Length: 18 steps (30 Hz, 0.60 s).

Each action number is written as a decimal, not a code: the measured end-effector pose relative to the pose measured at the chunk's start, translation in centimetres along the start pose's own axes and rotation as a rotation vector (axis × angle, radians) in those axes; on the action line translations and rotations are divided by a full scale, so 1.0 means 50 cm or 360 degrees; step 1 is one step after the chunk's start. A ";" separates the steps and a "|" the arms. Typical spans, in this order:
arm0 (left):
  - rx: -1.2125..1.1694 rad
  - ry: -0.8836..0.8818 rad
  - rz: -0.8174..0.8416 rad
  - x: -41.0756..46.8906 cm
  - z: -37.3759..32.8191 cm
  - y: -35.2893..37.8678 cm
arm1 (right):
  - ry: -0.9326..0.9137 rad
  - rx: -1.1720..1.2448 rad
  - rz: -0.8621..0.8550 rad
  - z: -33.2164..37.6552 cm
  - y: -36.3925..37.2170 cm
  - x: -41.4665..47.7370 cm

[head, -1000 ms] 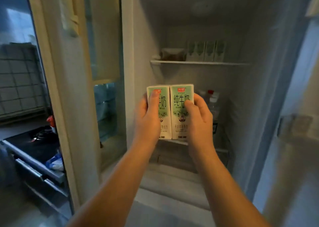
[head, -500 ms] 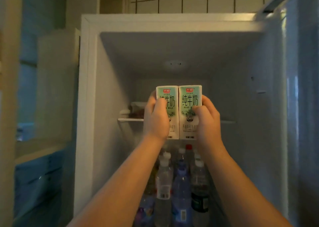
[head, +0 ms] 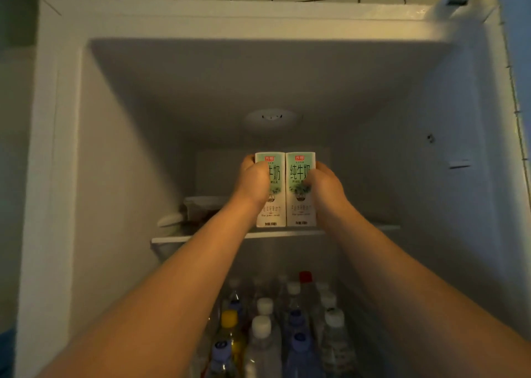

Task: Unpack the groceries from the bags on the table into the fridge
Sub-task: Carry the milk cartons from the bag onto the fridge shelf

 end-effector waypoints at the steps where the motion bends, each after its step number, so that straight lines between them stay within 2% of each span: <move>1: 0.0057 -0.0050 0.0013 0.007 0.011 -0.001 | 0.0039 -0.0017 0.0031 -0.010 0.004 0.010; 4: 0.0288 -0.0149 0.0134 0.032 0.035 -0.006 | 0.0132 -0.0099 0.0158 -0.036 0.013 0.034; 6: 0.0538 -0.0119 0.0283 0.047 0.026 -0.013 | 0.0130 -0.0276 0.0326 -0.041 0.016 0.041; 11: 0.1462 -0.0014 0.0774 0.076 -0.030 -0.023 | 0.0162 -0.0870 0.0738 -0.050 0.001 0.038; 14: 0.1870 0.0031 0.0847 0.102 -0.047 -0.014 | 0.0209 -0.1025 0.0771 -0.054 -0.001 0.051; 18: 0.2050 0.0030 0.0893 0.127 -0.040 0.004 | 0.0292 -0.1022 0.0690 -0.068 0.008 0.080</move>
Point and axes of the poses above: each hand's wrist, its own x-axis towards the middle knuckle, its own y-axis out of the palm, z = x × y, the point moved 7 cm from there along x, towards the middle knuckle, and after that the axes turned 2 degrees about -z, right-handed, at the moved point
